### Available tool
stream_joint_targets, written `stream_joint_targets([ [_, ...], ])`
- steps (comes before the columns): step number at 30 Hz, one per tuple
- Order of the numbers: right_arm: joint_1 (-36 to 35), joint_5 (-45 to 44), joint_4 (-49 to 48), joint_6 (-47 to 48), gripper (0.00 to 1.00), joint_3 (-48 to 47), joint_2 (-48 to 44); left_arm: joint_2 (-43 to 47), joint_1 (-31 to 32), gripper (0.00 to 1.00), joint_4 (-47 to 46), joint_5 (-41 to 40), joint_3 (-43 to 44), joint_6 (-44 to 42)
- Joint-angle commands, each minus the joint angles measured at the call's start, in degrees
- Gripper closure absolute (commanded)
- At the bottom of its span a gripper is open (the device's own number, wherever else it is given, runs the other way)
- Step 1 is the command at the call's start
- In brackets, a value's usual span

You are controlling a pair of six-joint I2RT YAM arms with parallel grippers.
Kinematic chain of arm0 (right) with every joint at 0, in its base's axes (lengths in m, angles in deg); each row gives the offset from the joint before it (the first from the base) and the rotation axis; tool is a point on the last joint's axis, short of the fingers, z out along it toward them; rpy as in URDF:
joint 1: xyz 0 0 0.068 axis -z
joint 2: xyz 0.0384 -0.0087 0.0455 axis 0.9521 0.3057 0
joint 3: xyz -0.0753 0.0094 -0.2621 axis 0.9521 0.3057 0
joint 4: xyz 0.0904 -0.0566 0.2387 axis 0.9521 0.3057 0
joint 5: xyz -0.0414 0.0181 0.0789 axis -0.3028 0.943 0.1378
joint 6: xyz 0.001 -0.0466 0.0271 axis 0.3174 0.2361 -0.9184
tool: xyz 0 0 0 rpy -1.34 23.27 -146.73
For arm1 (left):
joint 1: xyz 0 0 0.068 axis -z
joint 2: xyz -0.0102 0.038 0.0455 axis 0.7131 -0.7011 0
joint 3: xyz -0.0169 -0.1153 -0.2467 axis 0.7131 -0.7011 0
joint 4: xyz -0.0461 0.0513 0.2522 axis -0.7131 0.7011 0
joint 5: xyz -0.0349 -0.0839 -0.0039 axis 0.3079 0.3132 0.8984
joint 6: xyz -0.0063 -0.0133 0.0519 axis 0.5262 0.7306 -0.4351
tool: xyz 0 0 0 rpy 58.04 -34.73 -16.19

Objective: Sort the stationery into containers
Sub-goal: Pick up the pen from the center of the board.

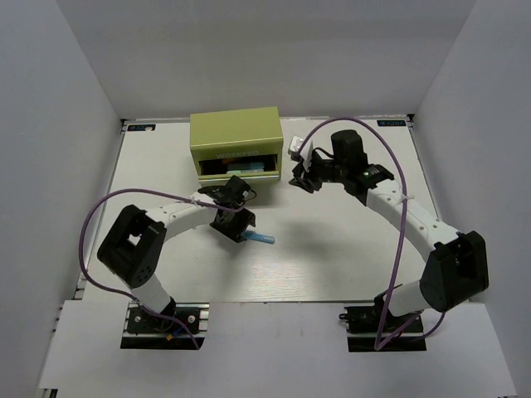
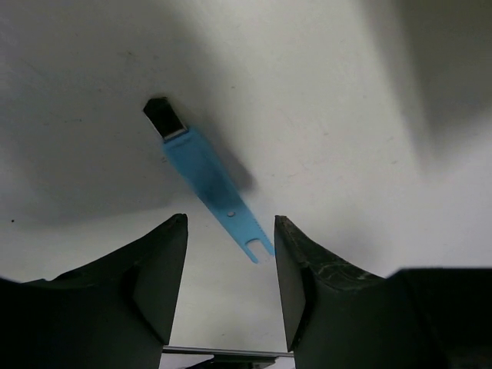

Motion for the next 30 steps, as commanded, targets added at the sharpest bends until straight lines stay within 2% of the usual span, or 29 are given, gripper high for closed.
stream_joint_targets([
  [1,1.55,0.33,-3.87,-3.44,0.56,2.16,-3.79,-1.34,1.25,0.41,3.74,1.18,2.29,1.20],
  [10,4.27,1.56,-5.02,-5.29,0.56,6.11,-6.96,-5.65,2.40,0.41,5.50,1.18,6.06,1.81],
  [14,4.89,2.09,-5.37,-6.17,0.56,7.78,-8.10,-8.90,2.93,0.41,9.18,0.66,10.28,2.43],
  [20,5.69,2.53,-6.07,-6.61,0.56,10.07,-10.39,-11.28,3.46,0.54,15.78,0.66,12.40,2.43],
  [28,6.91,3.05,-6.69,-7.23,0.56,11.56,-11.27,-7.94,5.13,0.66,15.17,0.66,6.60,2.43],
  [30,6.91,3.32,-6.51,-7.23,0.56,11.57,-11.35,-5.75,5.73,0.68,12.54,-0.13,5.99,2.43],
])
